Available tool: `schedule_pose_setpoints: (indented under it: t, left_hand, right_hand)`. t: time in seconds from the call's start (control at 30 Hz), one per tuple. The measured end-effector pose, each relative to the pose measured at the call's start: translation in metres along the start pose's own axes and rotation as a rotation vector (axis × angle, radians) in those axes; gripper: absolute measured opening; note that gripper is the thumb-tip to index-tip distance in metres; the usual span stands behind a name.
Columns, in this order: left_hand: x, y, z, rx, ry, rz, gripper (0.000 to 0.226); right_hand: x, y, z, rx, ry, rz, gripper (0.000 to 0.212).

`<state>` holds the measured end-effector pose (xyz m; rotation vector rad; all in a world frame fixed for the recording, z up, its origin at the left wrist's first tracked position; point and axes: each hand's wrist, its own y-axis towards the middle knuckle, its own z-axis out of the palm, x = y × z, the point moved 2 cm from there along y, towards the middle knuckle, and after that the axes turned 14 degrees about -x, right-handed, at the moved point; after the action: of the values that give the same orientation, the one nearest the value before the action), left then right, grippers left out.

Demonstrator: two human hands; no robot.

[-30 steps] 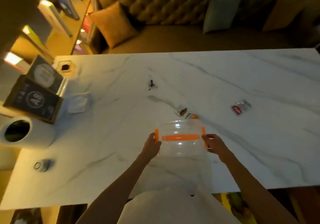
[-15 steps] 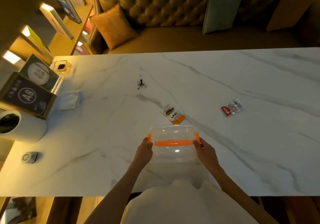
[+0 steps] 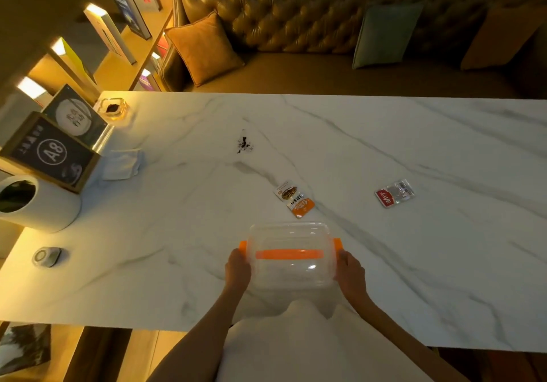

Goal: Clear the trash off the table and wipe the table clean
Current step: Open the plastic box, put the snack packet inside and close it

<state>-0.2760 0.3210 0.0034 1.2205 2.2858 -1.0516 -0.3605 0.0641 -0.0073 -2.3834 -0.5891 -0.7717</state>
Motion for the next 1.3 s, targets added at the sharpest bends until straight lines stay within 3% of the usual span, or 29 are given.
schedule_pose_setpoints:
  t: [0.13, 0.27, 0.43, 0.57, 0.8, 0.97, 1.03, 1.13, 1.2, 1.3]
  left_hand:
    - [0.004, 0.0, -0.005, -0.017, -0.07, 0.036, 0.03]
    - [0.005, -0.006, -0.013, -0.147, 0.079, 0.244, 0.037]
    - [0.016, -0.002, -0.013, 0.026, 0.145, 0.384, 0.047]
    - [0.018, -0.002, -0.017, 0.031, 0.162, 0.406, 0.045]
    - [-0.001, -0.007, -0.04, -0.061, 0.029, 0.341, 0.034]
    - [-0.034, 0.002, -0.091, -0.008, -0.342, 0.189, 0.046]
    - [-0.044, 0.019, -0.118, 0.033, -0.597, 0.046, 0.044]
    - [-0.052, 0.058, -0.153, 0.076, -0.841, -0.158, 0.021]
    - [-0.052, 0.087, -0.164, 0.133, -0.847, -0.178, 0.015]
    - [-0.043, 0.13, -0.157, 0.122, -0.814, -0.236, 0.034]
  right_hand:
    - [-0.011, 0.003, 0.002, 0.111, 0.012, 0.036, 0.038]
    - [-0.004, 0.003, -0.019, -0.094, -0.138, -0.168, 0.038]
    - [0.0, -0.009, -0.024, 0.032, -0.162, -0.409, 0.031]
    - [0.01, -0.022, -0.031, 0.053, -0.078, -0.394, 0.032]
    - [0.022, -0.034, -0.034, -0.066, -0.062, -0.398, 0.047]
    - [0.073, -0.05, -0.026, -0.12, 0.041, -0.402, 0.046]
    - [0.104, -0.055, -0.015, -0.053, 0.216, -0.348, 0.039]
    - [0.148, -0.052, 0.014, 0.106, 0.549, -0.108, 0.029]
    - [0.166, -0.042, 0.034, 0.156, 0.586, -0.033, 0.025]
    - [0.18, -0.021, 0.069, 0.131, 0.408, -0.036, 0.022]
